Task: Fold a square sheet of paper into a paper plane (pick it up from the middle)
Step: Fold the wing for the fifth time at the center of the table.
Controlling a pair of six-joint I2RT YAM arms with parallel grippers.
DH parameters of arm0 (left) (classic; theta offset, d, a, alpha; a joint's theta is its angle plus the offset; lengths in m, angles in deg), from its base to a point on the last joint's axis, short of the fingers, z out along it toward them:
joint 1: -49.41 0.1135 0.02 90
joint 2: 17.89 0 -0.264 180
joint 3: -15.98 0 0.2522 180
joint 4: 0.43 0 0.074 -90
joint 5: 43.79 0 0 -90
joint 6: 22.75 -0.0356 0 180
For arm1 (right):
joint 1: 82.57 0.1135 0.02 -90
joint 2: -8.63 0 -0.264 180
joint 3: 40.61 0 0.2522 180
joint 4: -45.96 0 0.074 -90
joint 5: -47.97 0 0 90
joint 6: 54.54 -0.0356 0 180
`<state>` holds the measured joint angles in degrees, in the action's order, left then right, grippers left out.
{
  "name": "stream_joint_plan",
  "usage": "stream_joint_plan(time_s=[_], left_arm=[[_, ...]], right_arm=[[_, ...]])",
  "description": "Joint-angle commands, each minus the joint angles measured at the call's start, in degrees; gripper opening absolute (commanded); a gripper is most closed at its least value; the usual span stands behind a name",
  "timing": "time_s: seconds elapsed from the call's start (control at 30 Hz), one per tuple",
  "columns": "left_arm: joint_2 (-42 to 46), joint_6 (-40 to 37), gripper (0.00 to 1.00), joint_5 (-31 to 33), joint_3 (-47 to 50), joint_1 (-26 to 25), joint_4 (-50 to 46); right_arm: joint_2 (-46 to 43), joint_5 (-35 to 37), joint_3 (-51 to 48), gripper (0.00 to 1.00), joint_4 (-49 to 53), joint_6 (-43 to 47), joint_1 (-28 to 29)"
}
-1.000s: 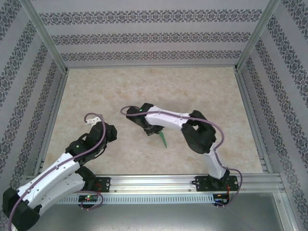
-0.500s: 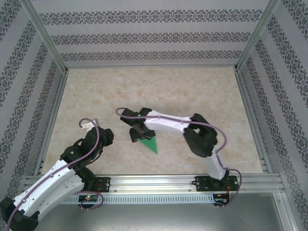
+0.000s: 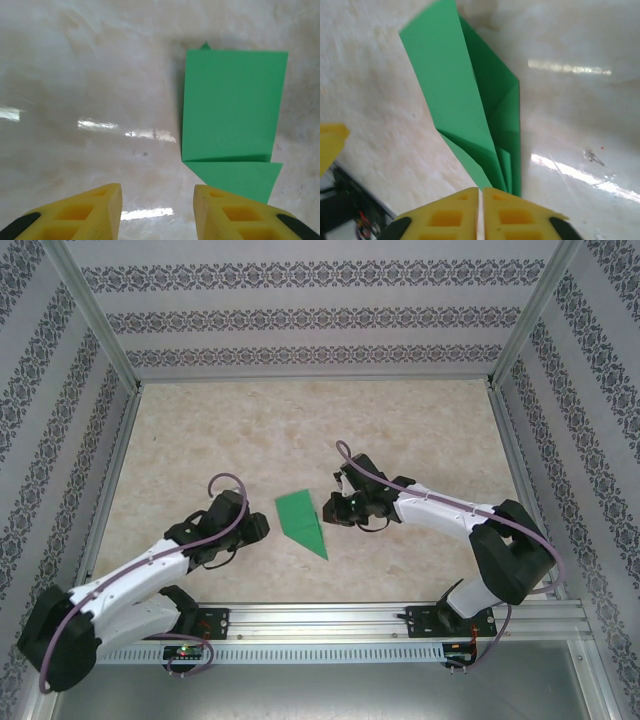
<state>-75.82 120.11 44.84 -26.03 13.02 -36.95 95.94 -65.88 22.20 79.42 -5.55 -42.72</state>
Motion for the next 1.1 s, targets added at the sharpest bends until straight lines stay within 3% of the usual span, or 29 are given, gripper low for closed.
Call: stream_joint_plan(time_s=[0.0,0.1,0.2,0.47,0.6,0.7,0.8,1.07], left_arm=[[-5.3,-1.5,0.41,-7.8,-3.6,0.5,6.3],[-6.9,-1.3,0.4,-7.8,-4.9,0.4,6.4],[-5.0,-2.2,0.4,-5.5,-4.9,0.4,6.3],[3.0,-4.0,0.41,0.3,-4.4,0.5,2.5],[7.5,-5.2,0.47,2.4,-3.7,0.5,2.7],[8.7,-6.0,0.49,3.6,-3.4,0.5,2.8],[8.8,-6.5,0.49,2.8,-3.2,0.5,2.3],[3.3,1.4,0.51,-3.5,1.6,0.6,9.9]], right_arm=[[-1.3,-6.6,-0.8,0.0,-7.6,1.4,0.0],[-2.8,-3.1,-1.3,0.0,-7.7,2.9,0.6],[-7.9,11.8,-1.2,0.0,-4.7,6.5,5.5],[-12.6,26.9,0.0,0.0,-2.6,7.1,7.3],[-17.9,32.5,-2.4,0.0,-5.9,6.8,7.2],[-19.5,28.3,-5.0,0.01,-9.2,3.1,3.4],[-16.8,13.0,-4.8,0.0,-10.3,1.2,-3.1],[-3.5,-6.6,-3.9,0.0,-14.9,0.3,-2.3]])
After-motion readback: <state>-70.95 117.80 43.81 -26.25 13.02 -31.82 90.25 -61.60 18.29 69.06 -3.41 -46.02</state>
